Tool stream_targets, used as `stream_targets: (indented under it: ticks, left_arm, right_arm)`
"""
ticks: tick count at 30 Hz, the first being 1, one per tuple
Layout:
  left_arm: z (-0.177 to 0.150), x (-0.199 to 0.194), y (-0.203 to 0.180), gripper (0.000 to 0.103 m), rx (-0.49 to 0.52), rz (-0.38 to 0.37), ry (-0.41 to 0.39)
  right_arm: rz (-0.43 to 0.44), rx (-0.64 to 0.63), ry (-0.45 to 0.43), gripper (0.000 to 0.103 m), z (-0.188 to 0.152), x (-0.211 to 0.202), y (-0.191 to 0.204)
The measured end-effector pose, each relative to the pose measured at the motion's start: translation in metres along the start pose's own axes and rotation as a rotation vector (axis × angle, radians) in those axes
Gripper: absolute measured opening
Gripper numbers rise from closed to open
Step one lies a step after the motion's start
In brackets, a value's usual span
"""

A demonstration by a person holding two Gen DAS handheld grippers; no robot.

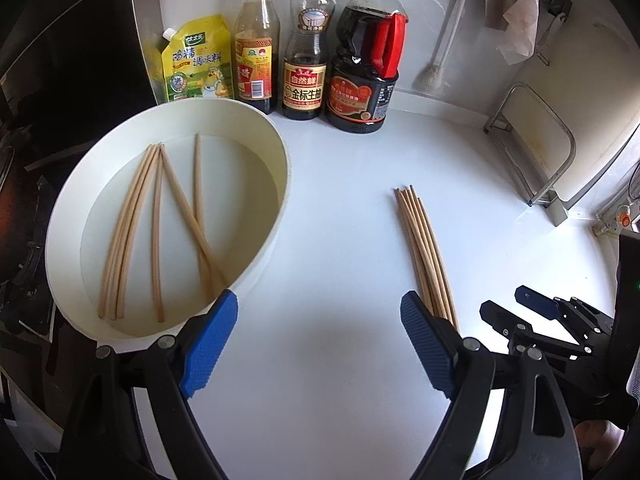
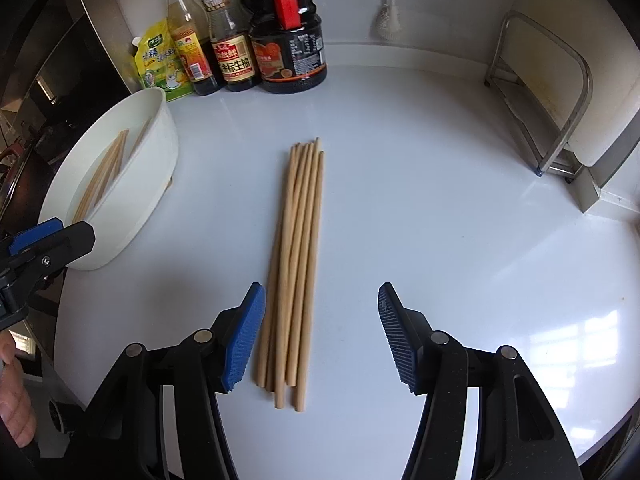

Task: Organize utensils
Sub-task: 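Move the open right tool back over the chopstick pile, then separate one chopstick from the pile and pinch it with the right tool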

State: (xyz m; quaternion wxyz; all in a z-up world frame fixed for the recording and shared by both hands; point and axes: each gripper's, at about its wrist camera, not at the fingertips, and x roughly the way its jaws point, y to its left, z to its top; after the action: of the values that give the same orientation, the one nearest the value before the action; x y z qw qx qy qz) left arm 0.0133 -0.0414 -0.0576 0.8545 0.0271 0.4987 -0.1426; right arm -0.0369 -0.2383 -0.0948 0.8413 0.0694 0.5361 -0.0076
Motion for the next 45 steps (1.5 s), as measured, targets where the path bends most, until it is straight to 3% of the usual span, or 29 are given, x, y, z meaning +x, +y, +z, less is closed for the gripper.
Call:
stream_targets:
  ticks: [4, 20, 30, 45]
  left_arm:
    - [-0.003, 0.019, -0.01, 0.083, -0.007, -0.017, 0.056]
    - [-0.015, 0.047, -0.03, 0.083, 0.029, 0.017, 0.096]
    - [-0.02, 0.052, -0.037, 0.083, 0.018, 0.01, 0.112]
    - [-0.018, 0.072, -0.058, 0.083, 0.025, 0.004, 0.112]
  right_arm:
    - [-0.011, 0.016, 0.011, 0.056, -0.001, 0.014, -0.014]
    - [0.009, -0.022, 0.006, 0.057, -0.004, 0.054, -0.016]
    - [0.001, -0.049, 0.002, 0.056, -0.008, 0.058, -0.01]
    - [0.002, -0.009, -0.021, 0.056, -0.008, 0.054, -0.035]
